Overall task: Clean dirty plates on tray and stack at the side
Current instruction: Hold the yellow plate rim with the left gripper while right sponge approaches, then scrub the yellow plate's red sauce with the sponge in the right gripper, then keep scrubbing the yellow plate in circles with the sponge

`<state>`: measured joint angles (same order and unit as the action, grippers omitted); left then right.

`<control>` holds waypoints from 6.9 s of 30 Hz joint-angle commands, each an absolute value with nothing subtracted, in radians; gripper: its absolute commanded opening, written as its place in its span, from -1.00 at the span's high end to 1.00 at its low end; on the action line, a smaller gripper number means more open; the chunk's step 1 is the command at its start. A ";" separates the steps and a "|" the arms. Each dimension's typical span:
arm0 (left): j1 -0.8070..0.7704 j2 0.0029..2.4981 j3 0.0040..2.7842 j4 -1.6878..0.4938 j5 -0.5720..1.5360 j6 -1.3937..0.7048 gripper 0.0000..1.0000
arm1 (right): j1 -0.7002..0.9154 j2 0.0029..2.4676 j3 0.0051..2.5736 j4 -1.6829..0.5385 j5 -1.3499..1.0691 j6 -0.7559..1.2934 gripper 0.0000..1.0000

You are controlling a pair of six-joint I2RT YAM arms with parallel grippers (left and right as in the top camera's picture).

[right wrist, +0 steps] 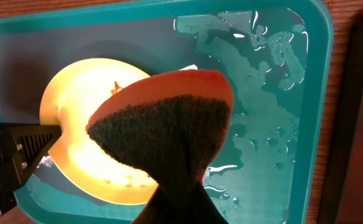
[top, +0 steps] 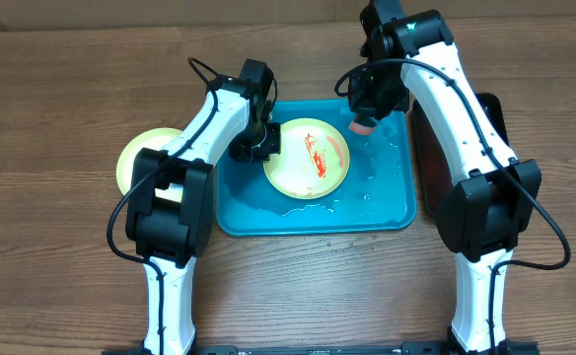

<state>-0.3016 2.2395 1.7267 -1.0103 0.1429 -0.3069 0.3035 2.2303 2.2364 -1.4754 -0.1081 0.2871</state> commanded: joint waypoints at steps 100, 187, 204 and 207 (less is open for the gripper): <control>-0.307 2.275 1.730 -1.028 0.186 -0.344 0.92 | 0.456 2.386 1.794 -0.868 -0.407 0.253 0.92; -0.191 2.277 1.728 -1.101 0.237 -0.427 0.92 | 0.595 2.237 1.623 -0.699 -0.331 0.579 0.92; -0.191 2.276 1.728 -1.101 0.237 -0.426 0.91 | 0.582 2.237 1.623 -0.622 0.304 0.612 0.92; -0.191 2.276 1.728 -1.101 0.237 -0.426 0.92 | 0.570 2.237 1.623 -0.678 0.379 0.593 0.92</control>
<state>-0.2005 2.2574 1.7271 -1.1076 0.2882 -0.3985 0.5972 2.2215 1.6291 -0.6289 0.1730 0.6296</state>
